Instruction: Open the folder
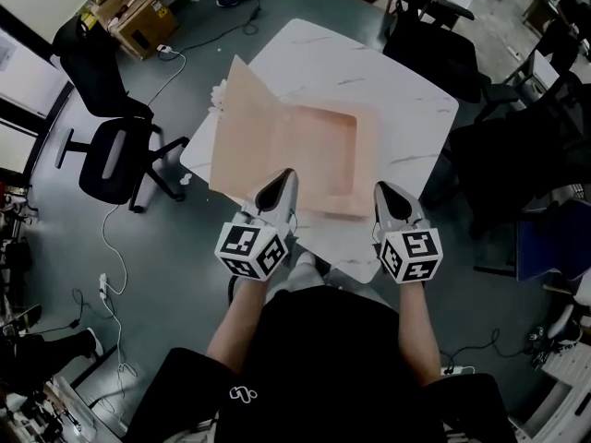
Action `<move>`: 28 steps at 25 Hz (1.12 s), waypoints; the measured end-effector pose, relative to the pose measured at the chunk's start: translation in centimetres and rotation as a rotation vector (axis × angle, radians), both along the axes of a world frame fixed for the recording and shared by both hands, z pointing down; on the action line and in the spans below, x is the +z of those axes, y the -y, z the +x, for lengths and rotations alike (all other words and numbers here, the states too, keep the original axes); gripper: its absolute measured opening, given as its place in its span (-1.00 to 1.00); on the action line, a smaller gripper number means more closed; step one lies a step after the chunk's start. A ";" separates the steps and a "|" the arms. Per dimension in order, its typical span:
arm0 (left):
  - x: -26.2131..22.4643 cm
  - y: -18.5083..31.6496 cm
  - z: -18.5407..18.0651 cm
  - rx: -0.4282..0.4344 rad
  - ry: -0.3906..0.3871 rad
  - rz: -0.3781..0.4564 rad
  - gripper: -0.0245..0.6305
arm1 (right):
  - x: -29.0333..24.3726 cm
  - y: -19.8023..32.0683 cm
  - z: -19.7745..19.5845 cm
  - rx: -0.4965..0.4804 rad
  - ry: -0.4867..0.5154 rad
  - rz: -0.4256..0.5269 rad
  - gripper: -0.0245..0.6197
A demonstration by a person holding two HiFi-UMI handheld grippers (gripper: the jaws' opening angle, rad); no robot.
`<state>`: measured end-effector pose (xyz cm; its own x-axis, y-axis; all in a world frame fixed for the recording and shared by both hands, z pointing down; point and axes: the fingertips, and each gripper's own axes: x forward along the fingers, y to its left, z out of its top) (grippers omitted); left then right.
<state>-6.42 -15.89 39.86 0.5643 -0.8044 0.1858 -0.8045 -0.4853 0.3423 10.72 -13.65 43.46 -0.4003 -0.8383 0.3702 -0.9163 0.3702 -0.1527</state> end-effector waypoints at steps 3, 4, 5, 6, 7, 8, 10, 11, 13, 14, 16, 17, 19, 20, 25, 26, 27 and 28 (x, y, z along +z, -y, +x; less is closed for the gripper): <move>-1.6 0.4 1.2 -0.018 0.110 0.067 -0.92 | -2.1 0.1 0.1 0.000 0.014 0.053 -0.92; -2.1 0.5 1.6 -0.021 0.137 0.088 -0.92 | -2.9 0.2 0.0 0.000 0.018 0.072 -0.92; -2.6 0.5 1.9 -0.022 0.159 0.108 -0.92 | -3.6 0.2 -0.1 0.000 0.024 0.090 -0.92; -3.0 0.6 2.3 -0.022 0.174 0.126 -0.92 | -4.3 0.3 -0.1 0.001 0.031 0.106 -0.92; -3.6 0.6 2.6 -0.024 0.185 0.143 -0.92 | -4.9 0.3 -0.2 0.002 0.038 0.122 -0.92; -4.1 0.6 3.0 -0.025 0.193 0.160 -0.92 | -5.6 0.4 -0.2 0.005 0.046 0.138 -0.92; -5.3 0.7 3.7 -0.032 0.205 0.194 -0.92 | -6.9 0.4 -0.1 0.007 0.064 0.169 -0.93; -5.9 0.7 4.0 -0.036 0.210 0.210 -0.92 | -7.5 0.4 0.0 0.007 0.070 0.183 -0.93; -6.8 0.5 4.5 -0.049 0.215 0.230 -0.92 | -8.6 0.3 0.0 0.006 0.076 0.207 -0.93; -7.0 0.4 4.7 -0.053 0.210 0.235 -0.92 | -9.0 0.2 0.0 0.004 0.076 0.218 -0.93; -7.4 0.1 5.1 -0.054 0.200 0.242 -0.92 | -9.8 0.1 -0.1 -0.004 0.073 0.235 -0.93; -7.6 0.0 5.3 -0.053 0.199 0.245 -0.92 | -10.1 0.0 -0.1 -0.007 0.070 0.241 -0.93; -7.9 -0.3 5.5 -0.055 0.202 0.250 -0.92 | -10.4 -0.1 0.0 -0.012 0.067 0.248 -0.93; -7.8 -0.4 5.5 -0.056 0.206 0.251 -0.92 | -10.5 -0.2 0.0 -0.014 0.069 0.250 -0.93; -7.2 -0.9 5.2 -0.069 0.217 0.236 -0.92 | -10.5 -0.5 -0.3 -0.027 0.069 0.252 -0.93; -7.1 -1.0 5.2 -0.071 0.221 0.234 -0.92 | -10.5 -0.5 -0.3 -0.031 0.068 0.253 -0.93; -6.9 -1.0 5.2 -0.073 0.228 0.235 -0.92 | -10.6 -0.4 -0.3 -0.034 0.067 0.255 -0.93; -6.8 -1.0 5.2 -0.074 0.235 0.236 -0.92 | -10.7 -0.4 -0.2 -0.037 0.065 0.256 -0.93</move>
